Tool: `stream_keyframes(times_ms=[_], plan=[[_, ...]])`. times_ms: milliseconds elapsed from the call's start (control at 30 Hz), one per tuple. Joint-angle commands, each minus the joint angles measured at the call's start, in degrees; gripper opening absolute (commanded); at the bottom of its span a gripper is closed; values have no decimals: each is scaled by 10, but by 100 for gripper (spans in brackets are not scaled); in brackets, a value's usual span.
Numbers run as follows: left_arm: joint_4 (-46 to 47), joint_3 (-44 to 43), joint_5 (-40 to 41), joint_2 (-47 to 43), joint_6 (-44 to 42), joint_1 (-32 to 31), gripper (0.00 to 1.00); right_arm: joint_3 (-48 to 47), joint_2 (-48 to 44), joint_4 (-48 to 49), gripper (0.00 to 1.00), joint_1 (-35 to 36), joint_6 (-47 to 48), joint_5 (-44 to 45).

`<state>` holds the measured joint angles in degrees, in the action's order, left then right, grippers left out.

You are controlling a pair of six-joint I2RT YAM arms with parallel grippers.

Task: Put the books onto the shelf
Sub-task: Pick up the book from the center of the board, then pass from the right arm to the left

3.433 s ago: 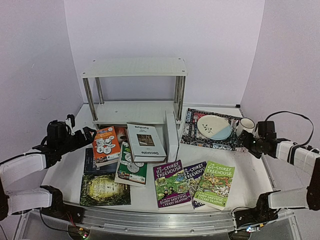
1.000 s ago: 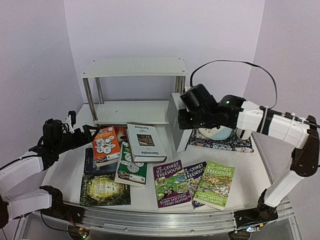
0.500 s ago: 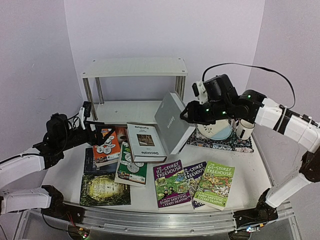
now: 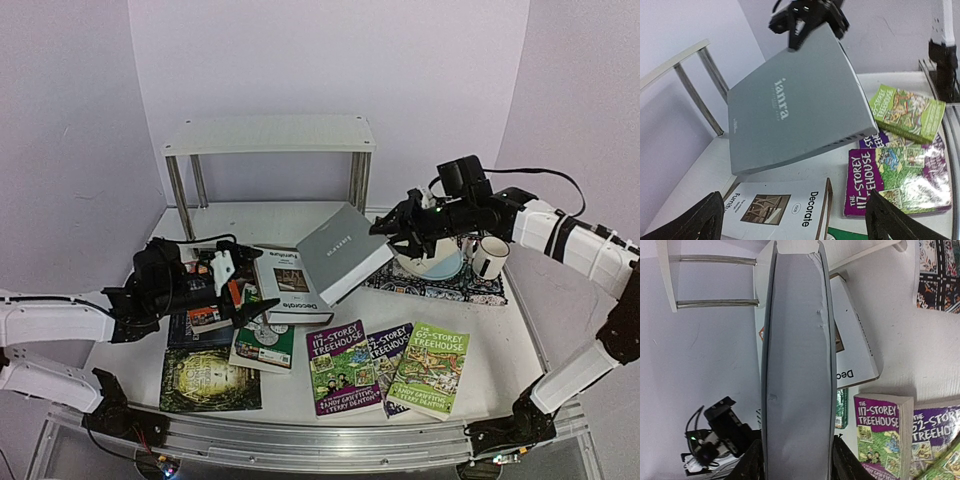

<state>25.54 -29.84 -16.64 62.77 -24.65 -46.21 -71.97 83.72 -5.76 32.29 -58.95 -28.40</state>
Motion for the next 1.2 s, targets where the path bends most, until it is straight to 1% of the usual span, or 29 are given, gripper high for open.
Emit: stream_keyframes(times_ms=[0, 67, 200, 433, 633, 767, 900, 1100, 1167], plan=[[75, -37, 25, 44, -198, -30, 100, 6, -14, 36, 29, -9, -126, -62], [93, -42, 16, 54, -225, -33, 100, 11, -16, 45, 29, -9, -159, -69], [112, -45, -10, 63, -305, -37, 100, 28, -14, 80, 29, -9, -212, -101], [113, -77, -42, 92, -326, -39, 100, 31, -17, 108, 28, -9, -257, -125], [115, -93, -41, 118, -331, -40, 99, 52, -34, 131, 28, -9, -286, -120], [116, -109, -32, 135, -332, -41, 91, 71, -44, 151, 28, -9, -311, -118], [117, -120, -24, 146, -335, -42, 87, 83, -55, 163, 28, -9, -329, -111], [121, -130, -24, 160, -338, -47, 86, 89, -60, 175, 28, -9, -345, -109], [123, -134, -24, 164, -339, -48, 82, 93, -62, 180, 28, -9, -349, -107]])
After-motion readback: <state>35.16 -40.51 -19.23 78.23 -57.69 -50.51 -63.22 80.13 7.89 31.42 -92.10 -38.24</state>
